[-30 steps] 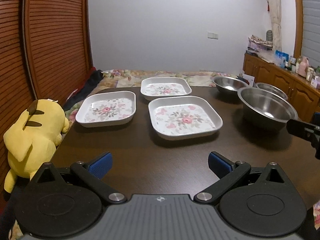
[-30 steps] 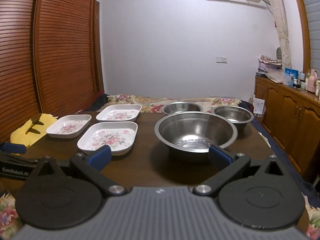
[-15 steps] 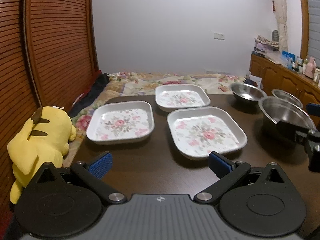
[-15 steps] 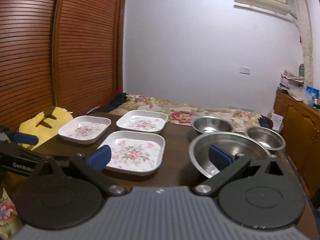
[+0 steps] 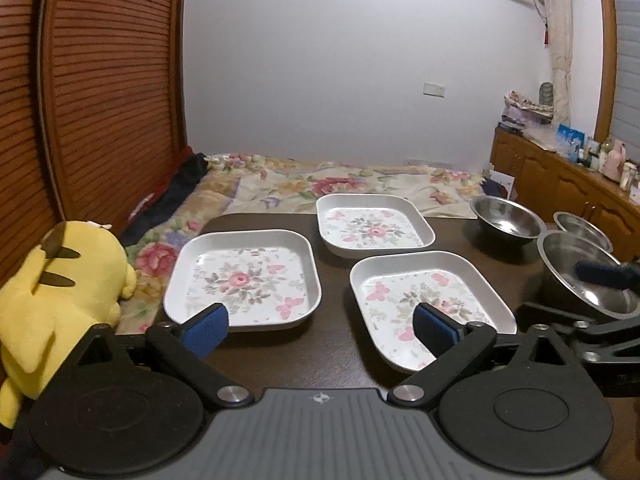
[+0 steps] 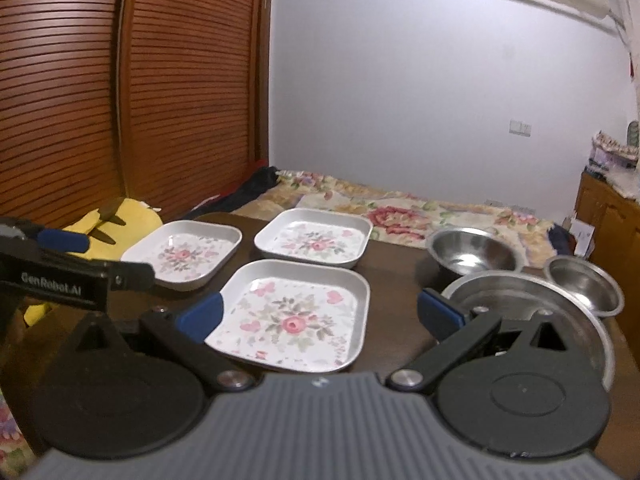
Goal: Organize plates and bowls
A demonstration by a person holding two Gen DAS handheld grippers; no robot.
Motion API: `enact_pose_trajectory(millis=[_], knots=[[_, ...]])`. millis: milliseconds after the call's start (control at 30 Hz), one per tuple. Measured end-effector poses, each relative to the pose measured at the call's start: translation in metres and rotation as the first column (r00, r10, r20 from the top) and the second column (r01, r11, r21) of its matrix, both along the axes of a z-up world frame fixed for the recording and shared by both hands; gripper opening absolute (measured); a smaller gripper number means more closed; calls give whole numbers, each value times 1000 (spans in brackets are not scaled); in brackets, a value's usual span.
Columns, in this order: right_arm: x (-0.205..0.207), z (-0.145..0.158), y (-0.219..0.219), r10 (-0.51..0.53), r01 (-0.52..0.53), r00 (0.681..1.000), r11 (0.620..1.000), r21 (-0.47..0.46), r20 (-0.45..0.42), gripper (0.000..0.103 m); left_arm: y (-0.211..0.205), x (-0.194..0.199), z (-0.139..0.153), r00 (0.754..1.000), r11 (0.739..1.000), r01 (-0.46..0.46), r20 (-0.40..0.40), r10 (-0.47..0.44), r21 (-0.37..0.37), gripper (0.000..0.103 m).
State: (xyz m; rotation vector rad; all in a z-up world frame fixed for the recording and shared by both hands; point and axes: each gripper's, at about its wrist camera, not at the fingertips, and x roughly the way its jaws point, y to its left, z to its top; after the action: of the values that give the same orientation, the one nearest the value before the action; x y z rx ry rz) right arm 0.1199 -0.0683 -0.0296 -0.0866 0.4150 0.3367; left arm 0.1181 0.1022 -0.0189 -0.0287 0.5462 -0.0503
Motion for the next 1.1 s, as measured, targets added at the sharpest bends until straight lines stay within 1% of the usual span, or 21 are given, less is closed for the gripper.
enact_pose_trajectory(millis=[33, 67, 100, 133, 167, 233, 300, 433, 500, 600, 633, 767, 833, 1067, 1100], knots=[[2, -1, 1, 2, -2, 1000, 1000, 3, -8, 101, 0, 3, -1, 1000, 1000, 8, -4, -8, -10, 94], [4, -3, 3, 3, -3, 1000, 1000, 5, -14, 98, 0, 5, -2, 1000, 1000, 13, -10, -14, -20, 93], [6, -5, 4, 4, -4, 1000, 1000, 6, -24, 87, 0, 8, -4, 1000, 1000, 18, -15, -18, -26, 90], [9, -7, 5, 3, -3, 999, 1000, 7, -36, 84, 0, 10, -5, 999, 999, 27, -20, -28, -32, 86], [12, -10, 6, 3, -3, 999, 1000, 12, -50, 84, -1, 12, -7, 999, 999, 35, -28, -37, -40, 86], [16, -15, 7, -5, 7, 997, 1000, 21, -74, 77, -2, 17, -10, 998, 998, 42, -43, -44, -47, 78], [21, -18, 7, -10, 13, 995, 999, 29, -101, 73, -4, 22, -14, 997, 997, 50, -51, -53, -55, 76], [27, -23, 6, -17, 24, 991, 999, 48, -135, 66, -7, 32, -22, 995, 996, 55, -77, -59, -64, 64], [30, -26, 6, -29, 35, 990, 998, 44, -140, 64, -9, 37, -26, 994, 996, 60, -86, -65, -63, 61], [34, -30, 5, -39, 47, 987, 998, 47, -154, 62, -12, 44, -31, 992, 995, 69, -98, -77, -78, 50], [36, -32, 4, -43, 52, 986, 997, 49, -158, 62, -13, 46, -33, 992, 995, 72, -101, -79, -74, 48], [38, -37, 2, -52, 60, 985, 997, 50, -164, 62, -17, 52, -39, 990, 993, 77, -115, -86, -85, 47], [40, -40, 0, -57, 67, 984, 997, 50, -171, 61, -20, 55, -42, 988, 993, 85, -120, -94, -80, 43], [46, -48, 1, -67, 74, 980, 997, 31, -187, 60, -23, 63, -49, 987, 994, 82, -130, -90, -68, 40], [47, -49, 1, -68, 75, 979, 997, 29, -190, 59, -22, 64, -50, 987, 994, 79, -132, -87, -70, 37]])
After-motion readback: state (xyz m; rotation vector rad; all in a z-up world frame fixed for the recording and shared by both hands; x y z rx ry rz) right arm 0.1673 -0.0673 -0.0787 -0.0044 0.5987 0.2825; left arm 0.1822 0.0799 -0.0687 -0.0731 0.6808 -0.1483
